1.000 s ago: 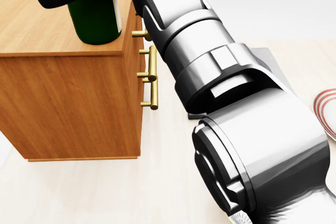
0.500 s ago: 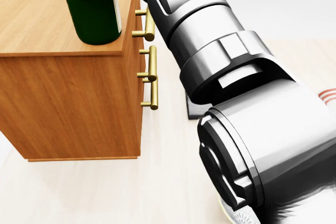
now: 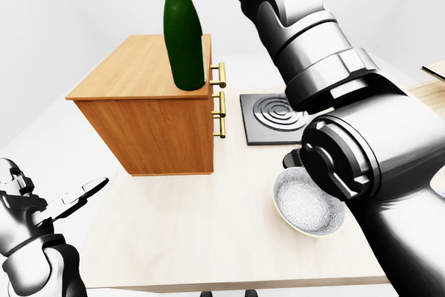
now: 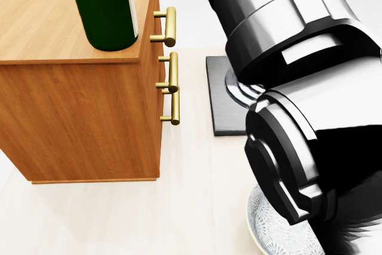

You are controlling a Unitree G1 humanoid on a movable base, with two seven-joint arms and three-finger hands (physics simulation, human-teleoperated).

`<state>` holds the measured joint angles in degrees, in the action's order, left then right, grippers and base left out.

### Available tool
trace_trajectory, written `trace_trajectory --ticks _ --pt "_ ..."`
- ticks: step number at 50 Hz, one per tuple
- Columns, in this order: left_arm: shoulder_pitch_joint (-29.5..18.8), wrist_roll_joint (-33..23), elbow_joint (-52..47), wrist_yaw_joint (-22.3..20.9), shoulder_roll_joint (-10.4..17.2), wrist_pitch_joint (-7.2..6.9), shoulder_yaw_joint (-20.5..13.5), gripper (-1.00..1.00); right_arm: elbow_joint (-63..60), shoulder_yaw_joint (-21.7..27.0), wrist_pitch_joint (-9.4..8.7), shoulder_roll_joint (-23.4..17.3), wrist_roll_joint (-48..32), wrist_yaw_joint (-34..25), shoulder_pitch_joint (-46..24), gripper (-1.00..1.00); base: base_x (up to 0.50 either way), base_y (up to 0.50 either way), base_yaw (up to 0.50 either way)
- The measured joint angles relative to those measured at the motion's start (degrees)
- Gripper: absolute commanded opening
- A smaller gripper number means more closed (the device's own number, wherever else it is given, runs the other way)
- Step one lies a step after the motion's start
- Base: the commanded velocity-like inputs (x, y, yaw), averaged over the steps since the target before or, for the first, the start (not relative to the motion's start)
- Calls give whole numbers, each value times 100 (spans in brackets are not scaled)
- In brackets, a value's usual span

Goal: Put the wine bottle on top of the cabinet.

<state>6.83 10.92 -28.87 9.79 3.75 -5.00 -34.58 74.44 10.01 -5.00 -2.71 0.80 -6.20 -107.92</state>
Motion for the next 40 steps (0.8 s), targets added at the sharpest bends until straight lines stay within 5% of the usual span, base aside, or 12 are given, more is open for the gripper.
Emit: trace_trajectory --ticks 40 --pt "-7 -54 85 2 -10 0 72 100 -208 111 0 -1237 573 150 -1208 100 0 0 0"
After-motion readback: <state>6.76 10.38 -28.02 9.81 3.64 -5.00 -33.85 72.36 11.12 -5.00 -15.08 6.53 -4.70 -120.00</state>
